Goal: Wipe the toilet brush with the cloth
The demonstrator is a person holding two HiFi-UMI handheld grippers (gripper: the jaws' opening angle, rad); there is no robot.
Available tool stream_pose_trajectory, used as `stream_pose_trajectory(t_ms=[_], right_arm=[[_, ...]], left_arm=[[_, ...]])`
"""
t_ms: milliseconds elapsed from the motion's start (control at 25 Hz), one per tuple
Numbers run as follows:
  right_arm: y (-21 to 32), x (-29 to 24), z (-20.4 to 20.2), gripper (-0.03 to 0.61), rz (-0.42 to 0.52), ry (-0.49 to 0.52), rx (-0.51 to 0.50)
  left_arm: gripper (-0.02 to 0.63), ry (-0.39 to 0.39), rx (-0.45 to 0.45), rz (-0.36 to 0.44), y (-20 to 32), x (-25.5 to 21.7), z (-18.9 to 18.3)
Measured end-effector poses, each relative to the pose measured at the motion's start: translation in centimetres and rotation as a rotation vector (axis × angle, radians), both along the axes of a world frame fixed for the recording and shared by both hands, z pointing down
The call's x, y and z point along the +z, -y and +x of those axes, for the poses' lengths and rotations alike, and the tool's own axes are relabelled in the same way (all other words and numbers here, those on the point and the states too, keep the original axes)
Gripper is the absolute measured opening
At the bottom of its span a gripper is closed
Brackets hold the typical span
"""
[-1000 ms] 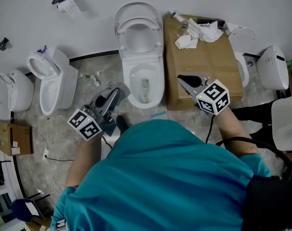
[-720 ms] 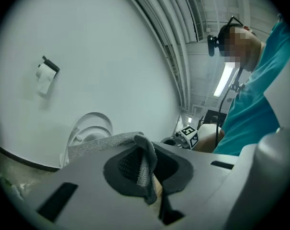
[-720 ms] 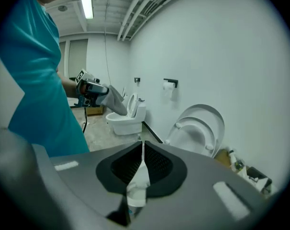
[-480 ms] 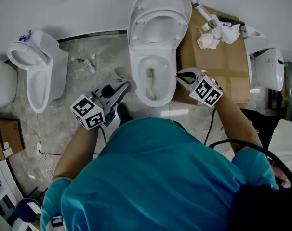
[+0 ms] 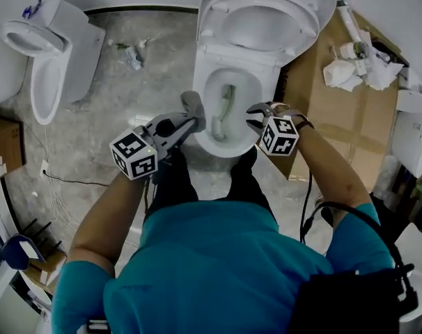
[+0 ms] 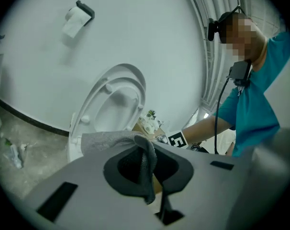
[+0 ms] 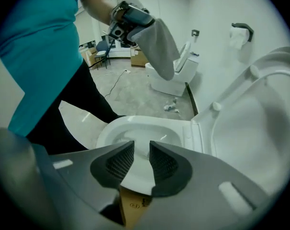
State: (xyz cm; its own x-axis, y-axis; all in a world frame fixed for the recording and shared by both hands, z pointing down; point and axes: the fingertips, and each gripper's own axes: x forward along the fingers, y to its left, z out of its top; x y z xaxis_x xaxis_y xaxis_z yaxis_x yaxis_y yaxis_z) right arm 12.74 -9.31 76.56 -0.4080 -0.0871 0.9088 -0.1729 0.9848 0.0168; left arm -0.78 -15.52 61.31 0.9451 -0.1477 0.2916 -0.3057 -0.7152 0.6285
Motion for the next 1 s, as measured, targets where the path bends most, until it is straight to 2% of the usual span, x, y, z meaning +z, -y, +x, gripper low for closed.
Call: stream_pose_trajectory(t_ms=[280, 560, 800, 920, 1000], right_arm=[[0.2, 16.5, -2.3, 0.106, -0.054, -0.072, -0.267], [-0.5, 31.8, -2.3, 0.133, -0.09, -0.284, -0.548], [-1.7, 38.6, -1.0, 0.172, -0.051, -0.408, -0.749], [-1.9, 40.7, -0.5, 0.19, -0.031, -0.419, -0.776], [-2.0, 41.1, -1.1, 0.19, -0.016, -0.387, -0.799]], left_arm=[[0.021, 0.042, 0.011, -0.043, 0.9, 11.9, 0.9], [0.021, 0.054, 0.002, -0.048, 2.0, 18.8, -1.9], [0.021, 0.021, -0.002, -0.09, 0.7, 20.6, -3.6], [0.021, 0.002, -0.01, -0.102, 0.6, 21.2, -3.8], [0.021, -0.009, -0.023, -0.104, 0.8, 21.5, -3.7]])
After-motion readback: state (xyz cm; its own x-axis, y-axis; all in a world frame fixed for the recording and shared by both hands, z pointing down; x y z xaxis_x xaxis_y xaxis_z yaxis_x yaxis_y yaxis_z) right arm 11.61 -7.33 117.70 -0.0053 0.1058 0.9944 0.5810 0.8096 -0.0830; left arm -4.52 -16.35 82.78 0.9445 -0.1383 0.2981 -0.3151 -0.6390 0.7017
